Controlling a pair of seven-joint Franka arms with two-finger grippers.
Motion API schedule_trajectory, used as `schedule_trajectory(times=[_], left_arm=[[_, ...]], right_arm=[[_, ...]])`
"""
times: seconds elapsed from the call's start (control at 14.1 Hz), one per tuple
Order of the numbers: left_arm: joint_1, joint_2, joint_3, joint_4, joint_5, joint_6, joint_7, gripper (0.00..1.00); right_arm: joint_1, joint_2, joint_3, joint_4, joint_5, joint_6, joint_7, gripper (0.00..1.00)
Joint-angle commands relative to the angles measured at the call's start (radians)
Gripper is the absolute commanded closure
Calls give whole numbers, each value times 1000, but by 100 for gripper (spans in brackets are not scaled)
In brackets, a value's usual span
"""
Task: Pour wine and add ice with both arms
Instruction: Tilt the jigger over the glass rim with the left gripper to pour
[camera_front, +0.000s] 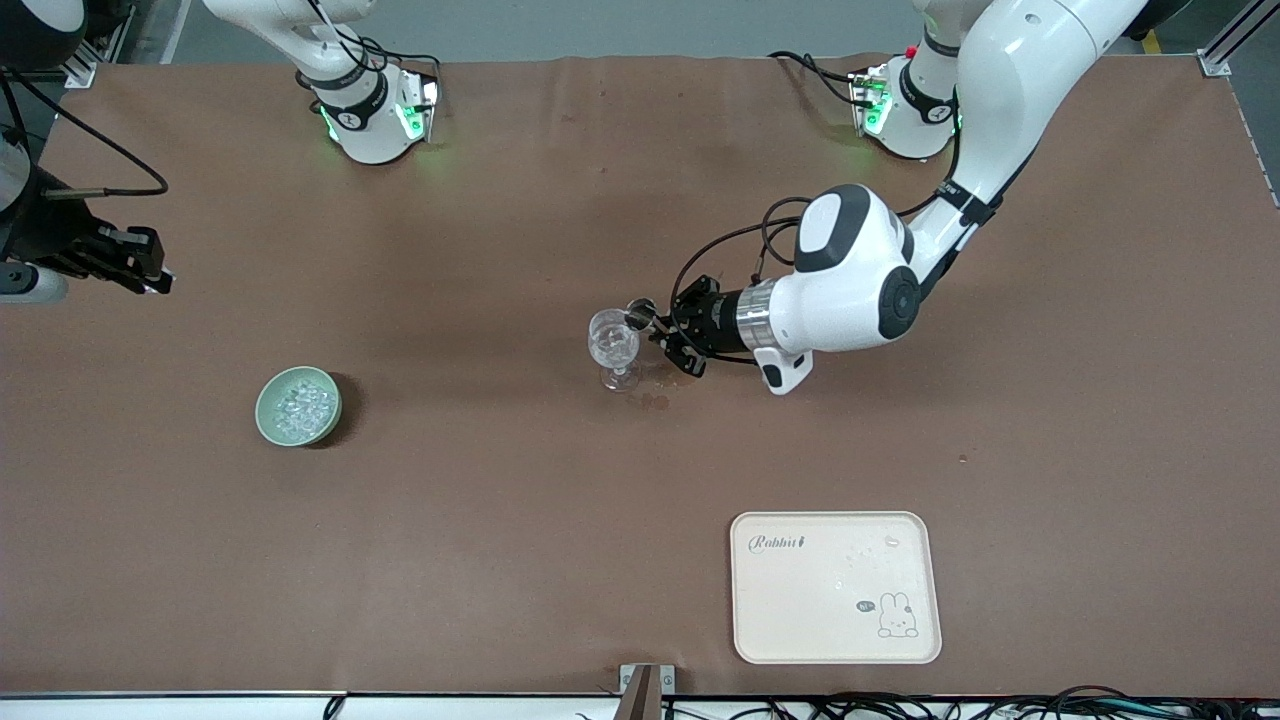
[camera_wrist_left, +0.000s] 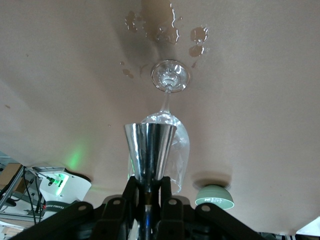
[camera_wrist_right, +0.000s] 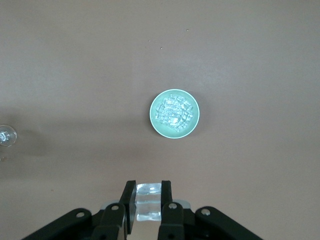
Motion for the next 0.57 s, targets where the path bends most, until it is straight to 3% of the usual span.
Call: schedule_trajectory(times=[0.0, 0.5], left_arm=[[-16, -26, 6, 5, 65, 2, -94, 100], [-70, -17, 8, 38, 229, 2, -276, 100]], right_arm=[[-9, -12, 5, -6, 3, -3, -3, 99], [-9, -12, 5, -7, 3, -5, -3, 99]])
